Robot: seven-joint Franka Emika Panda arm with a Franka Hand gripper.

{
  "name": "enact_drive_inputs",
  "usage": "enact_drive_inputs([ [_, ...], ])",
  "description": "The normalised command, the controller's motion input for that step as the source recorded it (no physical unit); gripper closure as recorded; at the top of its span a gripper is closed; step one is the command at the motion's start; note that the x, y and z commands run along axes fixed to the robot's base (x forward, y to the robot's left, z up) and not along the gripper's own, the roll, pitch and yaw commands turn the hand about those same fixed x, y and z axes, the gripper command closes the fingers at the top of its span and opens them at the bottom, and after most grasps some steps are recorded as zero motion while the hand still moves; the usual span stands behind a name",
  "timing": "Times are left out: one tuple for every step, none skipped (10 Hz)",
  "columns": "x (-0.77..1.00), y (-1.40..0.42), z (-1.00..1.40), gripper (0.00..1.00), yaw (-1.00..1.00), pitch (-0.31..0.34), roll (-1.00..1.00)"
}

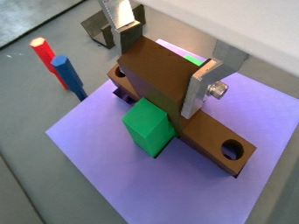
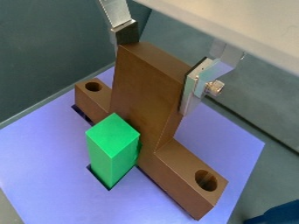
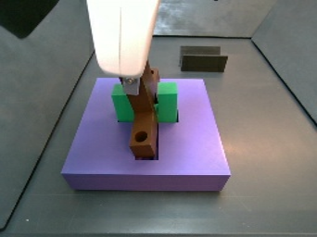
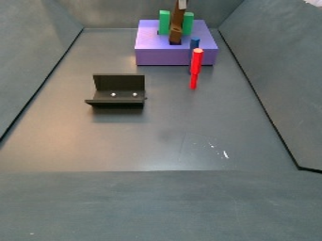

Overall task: Pick up the brown object. Move up. Move to above the board. Insert the brown object.
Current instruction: Insert the brown object.

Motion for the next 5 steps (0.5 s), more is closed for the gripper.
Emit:
enact_drive_inputs([
  [0.20,0.00,-0.04,1.00,0.00,0.211,0.00],
  [0.02,0.00,0.00,1.00,0.00,0.000,-0.01],
  [0.01,0.00,-0.09,1.00,0.11,0.006,0.02],
  [0.17,0.00,-0.02,1.00,-0.01,0.376,0.01],
  [0.14,0.00,-0.02,1.00,-0.01,0.377,0.05],
])
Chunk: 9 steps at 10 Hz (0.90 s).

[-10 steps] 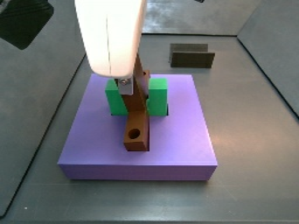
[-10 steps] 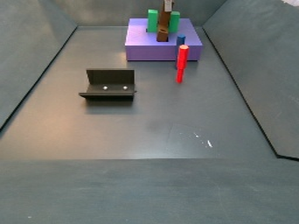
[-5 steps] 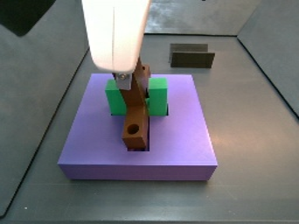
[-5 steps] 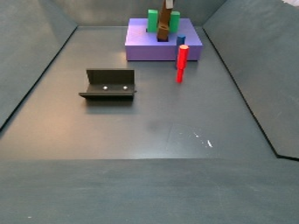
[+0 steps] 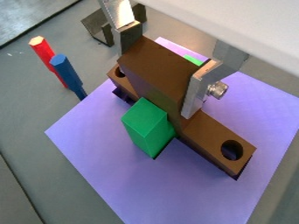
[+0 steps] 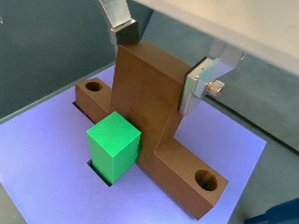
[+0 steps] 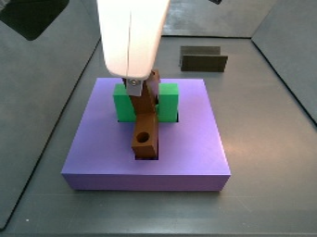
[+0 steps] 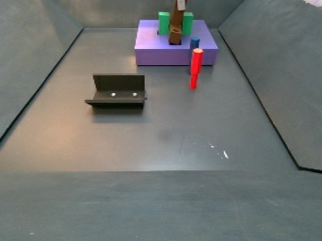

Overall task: Pick up the brown object. Move up. Move to above the board. Insert the brown object.
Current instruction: Insert the brown object.

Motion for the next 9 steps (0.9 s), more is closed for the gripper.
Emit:
enact_drive_inputs([
  [0.21,0.00,-0.02,1.00,-0.01,0.474,0.04],
  [0.20,0.00,0.00,1.00,-0.01,0.500,0.05],
  [0.21,0.00,-0.05,1.00,-0.02,0.484,0.03],
  [0.24,0.00,-0.05,1.00,-0.04,0.486,0.01],
  [0.09,0.00,0.00,1.00,-0.08,0.119,0.00],
  [0.00,-0.03,0.00,1.00,0.00,0.000,0.01],
  [-0.01,-0.19,-0.03,1.00,0.00,0.059,0.05],
  [0.00,-0.30,-0.03,1.00,0.03,0.106,0.07],
  [0.00,-0.25,-0.05,1.00,0.00,0.139,0.05],
])
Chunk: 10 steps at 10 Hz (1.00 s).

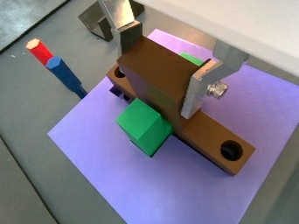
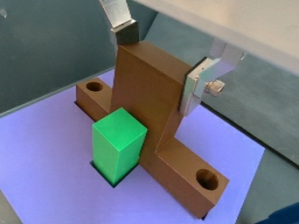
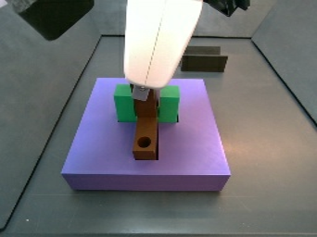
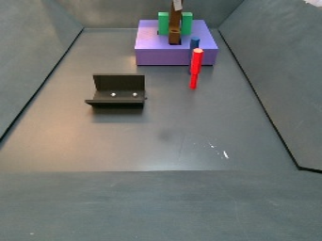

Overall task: Pick up the brown object. Move up. Move to above the board. Insert the brown object.
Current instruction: Insert the brown object.

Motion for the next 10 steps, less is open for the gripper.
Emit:
enact_drive_inputs([
  [0.03,-0.15,-0.08,1.00,0.00,0.201,0.06],
  [0.04,-0.08,-0.12,1.00,0.00,0.234,0.06],
  [0.03,-0.08,-0.14,1.00,0.00,0.371,0.11],
  [0.04,-0.06,-0.16,1.00,0.00,0.394,0.12],
  [0.05,-0.05,-0.14,1.00,0.00,0.394,0.13],
  [0.08,-0.05,-0.09,1.00,0.00,0.373,0.12],
  [0.07,-0.09,-0.07,1.00,0.07,0.341,0.17],
  [0.05,-0.09,-0.08,1.00,0.26,0.311,0.20],
  [0.13,-0.09,-0.09,1.00,0.31,0.347,0.22],
  [0.14,-0.08,-0.09,1.00,0.26,0.336,0.18],
])
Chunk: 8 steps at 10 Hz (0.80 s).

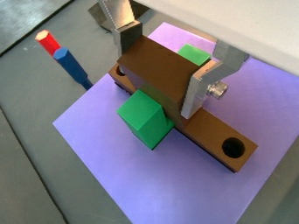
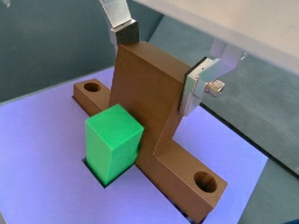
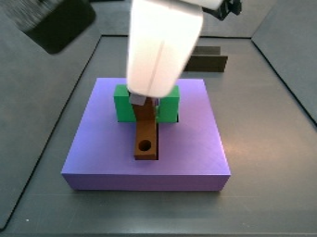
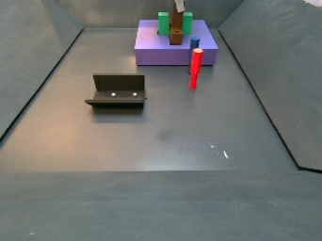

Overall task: Pick up the brown object. Move up. Move to above the board. Insert the brown object.
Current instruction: Insert the brown object.

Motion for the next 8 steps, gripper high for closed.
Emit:
enact_drive_inputs([
  [0.18,0.00,-0.04,1.00,0.07,0.251,0.07],
  [0.07,0.00,0.00,1.00,0.00,0.037,0.00],
  [0.10,0.00,0.00,1.00,0.00,0.036,0.00],
  [0.02,0.00,-0.08,1.00,-0.05,0.147,0.04],
  [0.11,0.00,-0.14,1.00,-0.13,0.086,0.00],
  [0.11,0.00,-0.17,1.00,-0.12,0.026,0.00],
  [0.00,-0.01,-0.21,1.00,-0.06,-0.019,-0.04],
  [0.00,0.00,-0.31,1.00,0.00,-0.029,-0.06],
])
